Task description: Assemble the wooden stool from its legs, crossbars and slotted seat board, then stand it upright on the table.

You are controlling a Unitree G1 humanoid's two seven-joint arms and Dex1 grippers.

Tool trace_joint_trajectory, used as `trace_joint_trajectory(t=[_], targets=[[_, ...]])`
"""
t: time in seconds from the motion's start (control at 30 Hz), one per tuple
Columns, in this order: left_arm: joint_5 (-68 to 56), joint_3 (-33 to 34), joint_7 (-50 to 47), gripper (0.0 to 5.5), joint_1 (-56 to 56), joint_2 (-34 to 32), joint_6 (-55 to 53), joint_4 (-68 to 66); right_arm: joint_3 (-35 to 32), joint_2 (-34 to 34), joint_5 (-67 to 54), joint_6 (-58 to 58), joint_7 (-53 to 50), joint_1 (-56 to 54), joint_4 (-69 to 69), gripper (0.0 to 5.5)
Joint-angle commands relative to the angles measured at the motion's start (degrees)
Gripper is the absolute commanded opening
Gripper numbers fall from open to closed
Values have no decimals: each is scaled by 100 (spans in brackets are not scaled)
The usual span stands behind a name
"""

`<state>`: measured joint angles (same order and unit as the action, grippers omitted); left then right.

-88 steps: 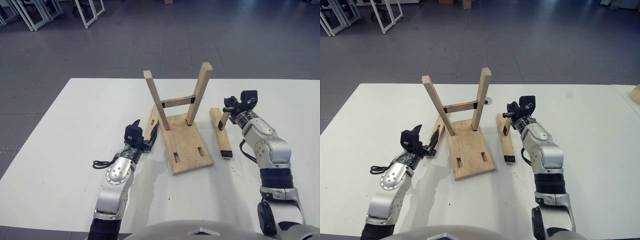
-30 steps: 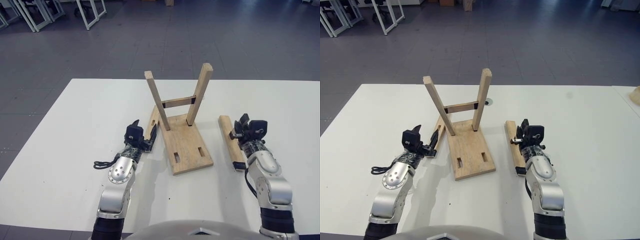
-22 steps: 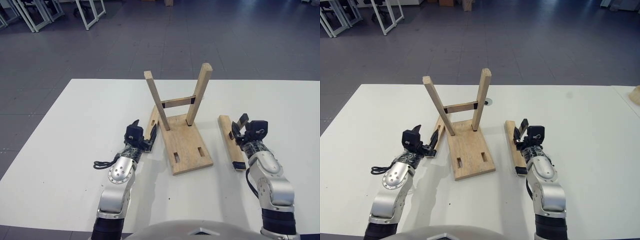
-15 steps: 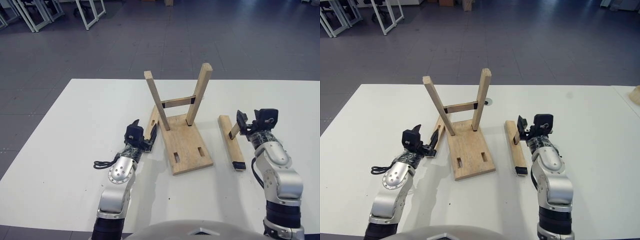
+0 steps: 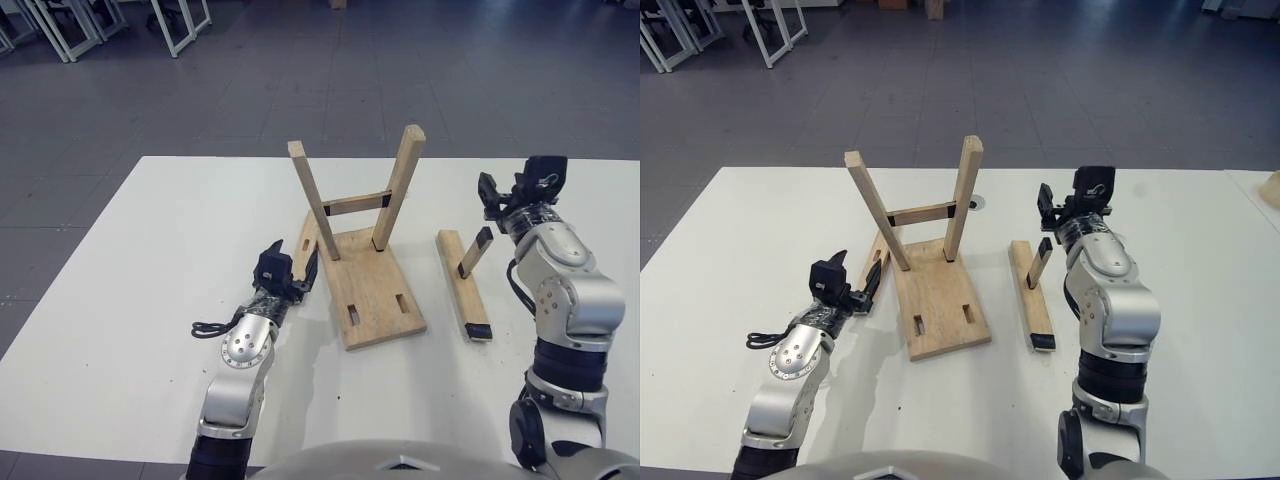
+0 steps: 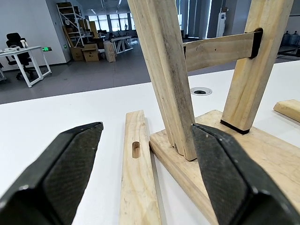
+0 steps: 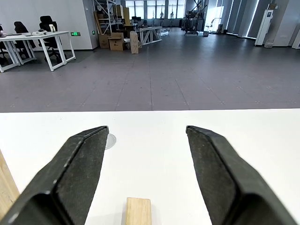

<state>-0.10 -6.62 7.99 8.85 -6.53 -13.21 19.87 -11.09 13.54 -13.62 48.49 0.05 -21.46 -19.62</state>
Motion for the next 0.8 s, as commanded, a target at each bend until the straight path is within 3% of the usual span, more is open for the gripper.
trace_joint_trajectory(t=[0.03,0.17,0.37,0.6,0.8], targets=[[26,3,19,346,-100,-20,-14,-88,6,-74,12,202,-77,-154,1,306],[43,-3,28,346,-128,-11,-5,-117,51,-141,-8,225,-101,-243,-79,306],[50,-25,32,346,-90,-5,-5,-90,-361,-346,-150,-328,-492,-1342,-820,306],[33,4,65,346,-175,-32,-36,-119,248,-625,-2,116,-286,616,234,306],[29,28,41,346,-213,-11,-57,-116,-222,-784,-266,-289,-355,89,100,306]])
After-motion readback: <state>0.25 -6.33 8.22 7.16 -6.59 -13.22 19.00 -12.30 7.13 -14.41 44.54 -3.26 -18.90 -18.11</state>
